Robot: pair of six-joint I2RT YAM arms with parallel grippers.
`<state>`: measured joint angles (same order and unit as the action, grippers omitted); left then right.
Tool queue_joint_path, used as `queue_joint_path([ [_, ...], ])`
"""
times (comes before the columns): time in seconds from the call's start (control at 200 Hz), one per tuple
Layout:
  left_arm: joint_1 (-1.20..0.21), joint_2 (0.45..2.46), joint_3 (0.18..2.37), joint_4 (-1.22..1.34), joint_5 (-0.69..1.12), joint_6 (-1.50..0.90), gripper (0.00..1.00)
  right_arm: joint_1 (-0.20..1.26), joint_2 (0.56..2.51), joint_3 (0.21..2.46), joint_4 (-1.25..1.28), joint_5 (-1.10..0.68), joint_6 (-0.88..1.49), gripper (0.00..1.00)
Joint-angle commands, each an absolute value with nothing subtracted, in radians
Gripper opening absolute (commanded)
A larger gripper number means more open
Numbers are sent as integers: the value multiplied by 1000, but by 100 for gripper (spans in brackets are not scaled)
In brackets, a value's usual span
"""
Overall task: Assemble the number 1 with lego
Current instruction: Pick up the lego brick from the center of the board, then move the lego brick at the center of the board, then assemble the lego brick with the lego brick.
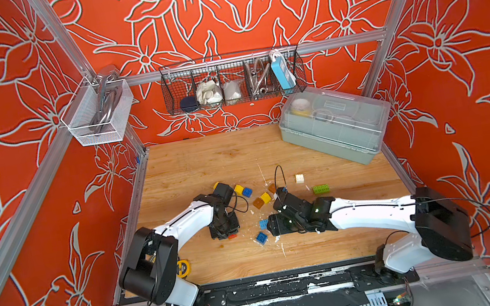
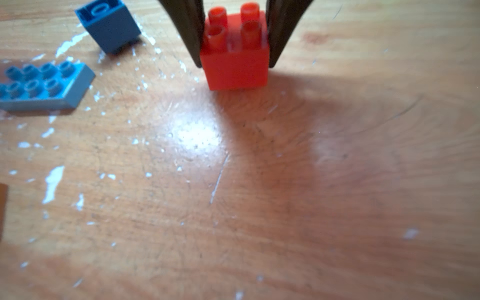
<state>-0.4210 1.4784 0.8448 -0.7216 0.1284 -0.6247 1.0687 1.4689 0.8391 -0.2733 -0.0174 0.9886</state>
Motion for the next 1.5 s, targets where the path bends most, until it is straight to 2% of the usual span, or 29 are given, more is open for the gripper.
queue_joint_path([
  [0.0, -428, 1385, 851, -812, 97, -614, 17, 1104, 1496, 830, -241, -34, 1051, 74],
  [0.385, -428, 1162, 927, -1009, 105, -611, 17, 1147, 1701, 883, -92, -133, 1123, 75],
  [0.656, -425, 1107, 994, -1110, 57, -580, 18, 1158, 1858, 1072, -46, -205, 1155, 74],
  [0.816, -417, 1100, 1002, -1120, 66, -568, 19, 1164, 1874, 1131, -50, -175, 1142, 72],
  [0.926, -417, 1115, 1014, -1109, 104, -573, 19, 1159, 1740, 1097, -159, -60, 1094, 73],
  [1.041, -427, 1159, 1043, -1079, 155, -604, 18, 1151, 1525, 1003, -334, 161, 1071, 75],
  [1.211, -565, 1321, 1127, -1031, 139, -691, 16, 1080, 1159, 771, -463, 377, 1070, 83],
  [1.386, -664, 1535, 1224, -997, 118, -764, 13, 975, 814, 546, -400, 394, 1085, 85],
  [1.496, -693, 1635, 1294, -983, 104, -789, 13, 955, 698, 467, -340, 388, 1085, 86],
])
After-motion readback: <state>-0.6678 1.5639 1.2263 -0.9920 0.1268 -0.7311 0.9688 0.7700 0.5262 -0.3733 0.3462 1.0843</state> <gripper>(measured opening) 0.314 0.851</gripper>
